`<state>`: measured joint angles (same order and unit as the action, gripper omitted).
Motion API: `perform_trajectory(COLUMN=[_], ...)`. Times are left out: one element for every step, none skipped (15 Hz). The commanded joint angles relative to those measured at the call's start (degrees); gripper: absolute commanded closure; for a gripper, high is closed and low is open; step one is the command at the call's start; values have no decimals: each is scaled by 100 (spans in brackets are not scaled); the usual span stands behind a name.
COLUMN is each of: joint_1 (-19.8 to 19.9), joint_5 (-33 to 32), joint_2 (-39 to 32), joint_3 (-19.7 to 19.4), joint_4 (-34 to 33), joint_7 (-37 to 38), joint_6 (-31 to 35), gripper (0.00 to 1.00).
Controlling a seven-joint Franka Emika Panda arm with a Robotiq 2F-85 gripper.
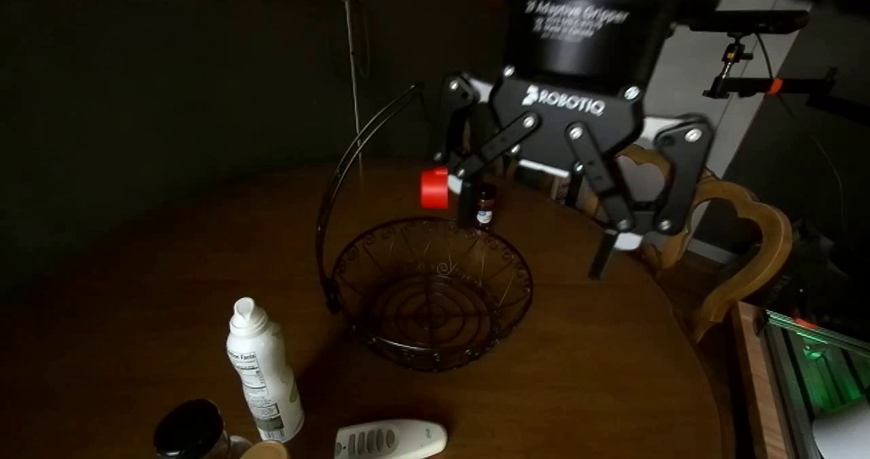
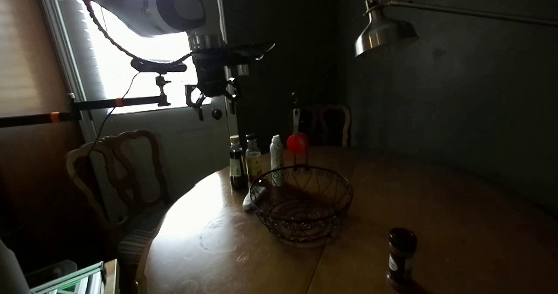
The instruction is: Move the bottle with the yellow lid to the left.
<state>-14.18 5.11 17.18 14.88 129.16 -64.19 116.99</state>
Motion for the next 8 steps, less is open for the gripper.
perform_trajectory(joint_1=[-72,-66,-58,-50,-43,-36,-13,-229], joint_5=[-177,-261,-364,-465,-557,-645,-803,-688], joint_2=[1021,1264,1468,1683,1858,2044,2199,1741], joint_3=[-127,-156,-188,-234,-277,-325,-342,-447], joint_4=[288,300,298,305,292,283,269,43], joint_7=[1110,1384,1654,1894,2143,2382,2620,2295], joint_6=[-738,-992,-1238,-1480,-1723,-1936,-2089,-1900], gripper=[0,0,0,0,0,0,0,0])
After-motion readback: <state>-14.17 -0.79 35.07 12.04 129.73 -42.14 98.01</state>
